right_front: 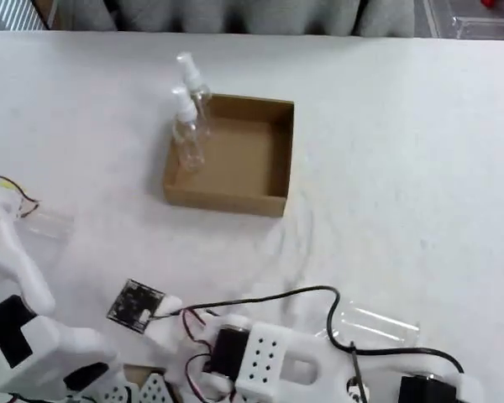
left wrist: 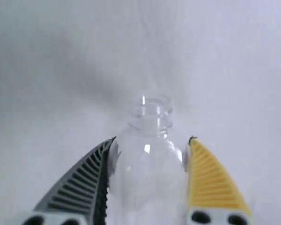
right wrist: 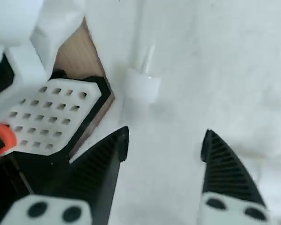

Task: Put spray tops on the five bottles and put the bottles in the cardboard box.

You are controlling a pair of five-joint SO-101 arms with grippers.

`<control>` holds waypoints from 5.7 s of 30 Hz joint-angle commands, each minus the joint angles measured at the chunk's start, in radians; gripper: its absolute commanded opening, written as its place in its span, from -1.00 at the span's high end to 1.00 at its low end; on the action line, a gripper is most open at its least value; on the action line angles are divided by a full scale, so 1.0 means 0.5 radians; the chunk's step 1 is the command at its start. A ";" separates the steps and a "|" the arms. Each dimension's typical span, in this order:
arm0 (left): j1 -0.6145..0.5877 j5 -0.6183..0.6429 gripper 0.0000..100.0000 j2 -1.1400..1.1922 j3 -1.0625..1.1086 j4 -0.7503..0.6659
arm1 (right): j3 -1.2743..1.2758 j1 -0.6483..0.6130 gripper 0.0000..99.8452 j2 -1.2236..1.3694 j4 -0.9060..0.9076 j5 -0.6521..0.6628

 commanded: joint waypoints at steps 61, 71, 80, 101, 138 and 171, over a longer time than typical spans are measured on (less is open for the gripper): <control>1.137 -0.939 0.96 -1.953 0.365 0.804 | 0.009 1.849 0.97 -0.928 0.585 1.188; 1.775 -1.237 0.96 -2.407 0.316 0.921 | -0.169 2.905 0.97 -1.020 0.867 1.768; 2.110 -1.792 0.96 -2.730 0.736 0.776 | -0.153 3.540 0.97 -0.793 0.775 2.332; 1.815 -1.587 0.96 -2.797 1.148 0.519 | -1.982 4.049 0.72 1.557 1.364 3.339; 1.800 -1.593 0.96 -2.800 1.191 0.512 | -1.473 4.457 0.97 1.103 1.192 2.053; 1.800 -1.587 0.96 -2.803 1.240 0.512 | -1.792 4.246 0.97 1.803 0.290 1.301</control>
